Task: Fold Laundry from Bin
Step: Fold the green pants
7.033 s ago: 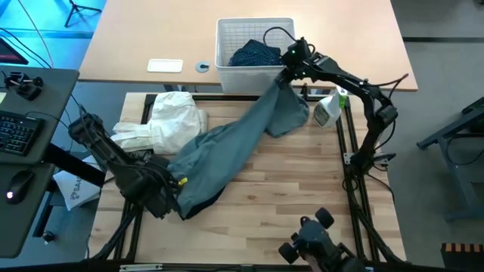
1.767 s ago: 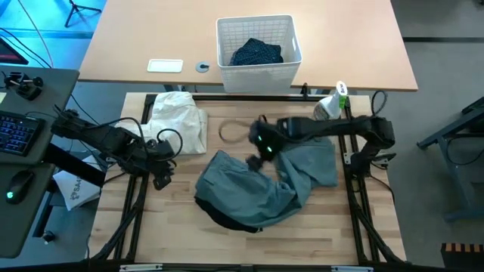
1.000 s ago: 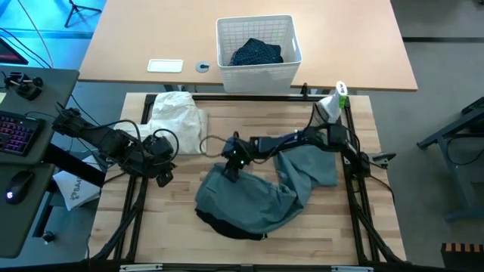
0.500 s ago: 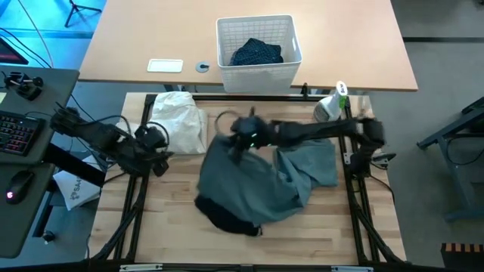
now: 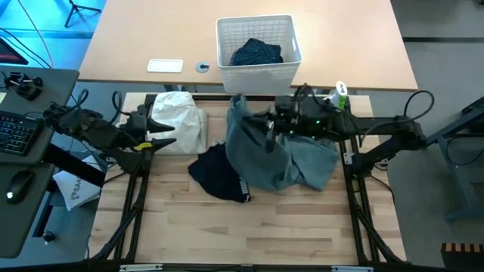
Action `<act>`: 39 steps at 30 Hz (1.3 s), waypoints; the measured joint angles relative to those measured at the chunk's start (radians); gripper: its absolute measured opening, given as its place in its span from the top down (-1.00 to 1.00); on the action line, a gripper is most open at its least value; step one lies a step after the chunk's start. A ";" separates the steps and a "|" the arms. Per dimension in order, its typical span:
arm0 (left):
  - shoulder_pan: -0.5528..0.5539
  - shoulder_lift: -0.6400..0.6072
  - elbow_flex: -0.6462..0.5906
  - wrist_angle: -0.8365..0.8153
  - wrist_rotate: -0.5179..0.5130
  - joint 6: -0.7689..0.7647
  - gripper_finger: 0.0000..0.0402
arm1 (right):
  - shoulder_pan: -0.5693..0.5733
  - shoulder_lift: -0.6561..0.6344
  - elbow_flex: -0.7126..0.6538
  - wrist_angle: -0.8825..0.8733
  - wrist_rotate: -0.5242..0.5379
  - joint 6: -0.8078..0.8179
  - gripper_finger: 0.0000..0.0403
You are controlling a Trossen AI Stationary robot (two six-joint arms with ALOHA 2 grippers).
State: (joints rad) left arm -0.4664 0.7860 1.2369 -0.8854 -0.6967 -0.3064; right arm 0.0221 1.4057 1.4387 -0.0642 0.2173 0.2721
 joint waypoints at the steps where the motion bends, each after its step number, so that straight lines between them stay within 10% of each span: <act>1: 0.000 0.000 0.003 0.000 -0.007 0.010 0.21 | 0.001 0.011 0.000 -0.004 -0.024 0.027 0.99; 17: 0.000 0.027 0.002 -0.343 0.029 -0.339 0.21 | 0.032 0.678 -0.002 0.281 -0.918 0.474 1.00; 26: 0.016 0.034 -0.248 -0.341 0.032 -0.849 0.21 | 0.056 0.599 0.000 0.252 -0.969 0.487 1.00; 33: 0.138 0.022 -0.563 0.187 0.018 -0.870 0.13 | 0.111 0.492 0.002 0.169 -0.850 0.368 1.00; 39: 0.342 0.057 -0.760 0.469 0.274 -0.937 0.06 | 0.142 0.482 0.002 0.099 -0.698 0.288 1.00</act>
State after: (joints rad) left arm -0.1248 0.8432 0.4765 -0.4163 -0.4227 -1.2437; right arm 0.1641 1.8881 1.4403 0.0350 -0.4806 0.5599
